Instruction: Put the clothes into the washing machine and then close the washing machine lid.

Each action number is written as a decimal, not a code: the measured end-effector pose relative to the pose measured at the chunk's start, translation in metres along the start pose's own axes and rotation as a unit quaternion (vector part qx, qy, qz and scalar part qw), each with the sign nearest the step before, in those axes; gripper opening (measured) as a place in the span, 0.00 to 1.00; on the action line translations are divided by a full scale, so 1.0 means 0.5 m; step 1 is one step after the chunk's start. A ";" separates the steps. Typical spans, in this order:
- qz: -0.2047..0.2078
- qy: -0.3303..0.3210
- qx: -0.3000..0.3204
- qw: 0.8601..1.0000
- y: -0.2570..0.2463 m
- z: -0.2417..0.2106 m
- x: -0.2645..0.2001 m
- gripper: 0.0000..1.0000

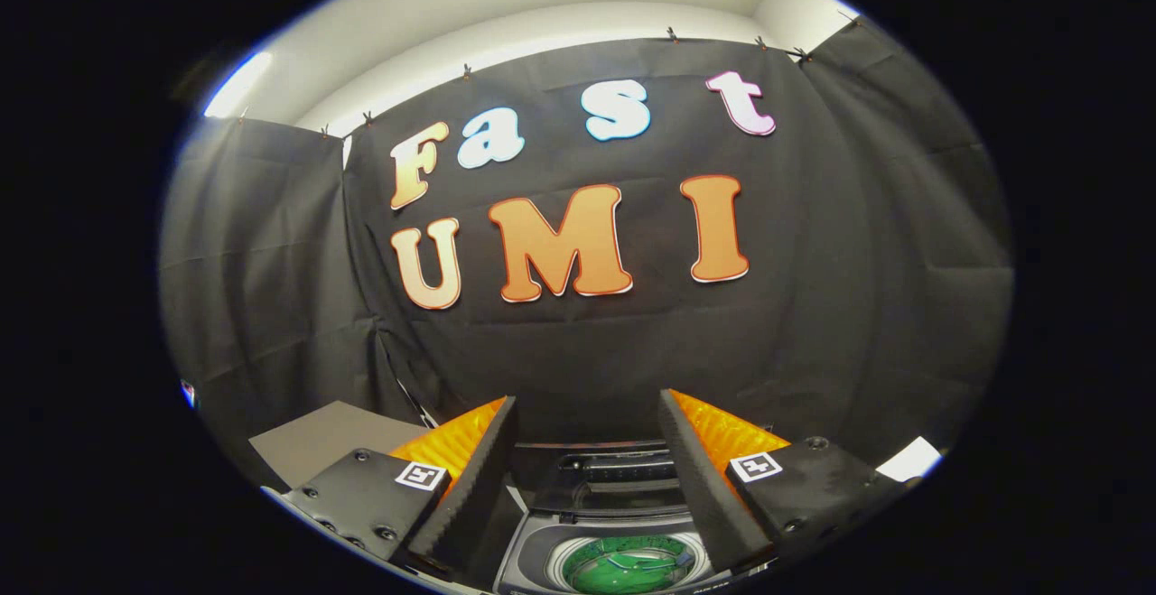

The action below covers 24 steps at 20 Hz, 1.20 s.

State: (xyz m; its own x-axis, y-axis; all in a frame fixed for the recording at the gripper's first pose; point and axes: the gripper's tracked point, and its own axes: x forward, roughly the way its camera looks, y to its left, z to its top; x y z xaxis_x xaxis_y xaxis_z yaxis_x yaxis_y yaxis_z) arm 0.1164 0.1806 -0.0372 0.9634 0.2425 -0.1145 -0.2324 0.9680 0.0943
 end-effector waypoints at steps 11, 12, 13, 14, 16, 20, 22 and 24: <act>0.010 -0.030 -0.024 0.999 0.013 0.064 -0.041 0.98; 0.010 -0.032 -0.022 0.999 0.011 0.064 -0.046 0.98; 0.010 -0.035 -0.019 0.999 0.010 0.067 -0.049 0.98; 0.010 -0.041 -0.018 0.999 0.005 0.070 -0.056 0.98; 0.005 -0.051 -0.018 0.999 -0.006 0.078 -0.065 0.98; -0.007 -0.054 -0.020 0.998 -0.022 0.078 -0.068 0.98; -0.011 -0.053 -0.019 0.998 -0.029 0.079 -0.080 0.98; -0.013 -0.053 -0.017 0.998 -0.033 0.079 -0.081 0.98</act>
State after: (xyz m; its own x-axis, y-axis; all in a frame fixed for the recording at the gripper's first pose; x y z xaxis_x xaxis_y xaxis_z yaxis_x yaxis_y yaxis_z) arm 0.0863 0.1523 0.0049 0.9776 0.2101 -0.0110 -0.2092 0.9761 0.0582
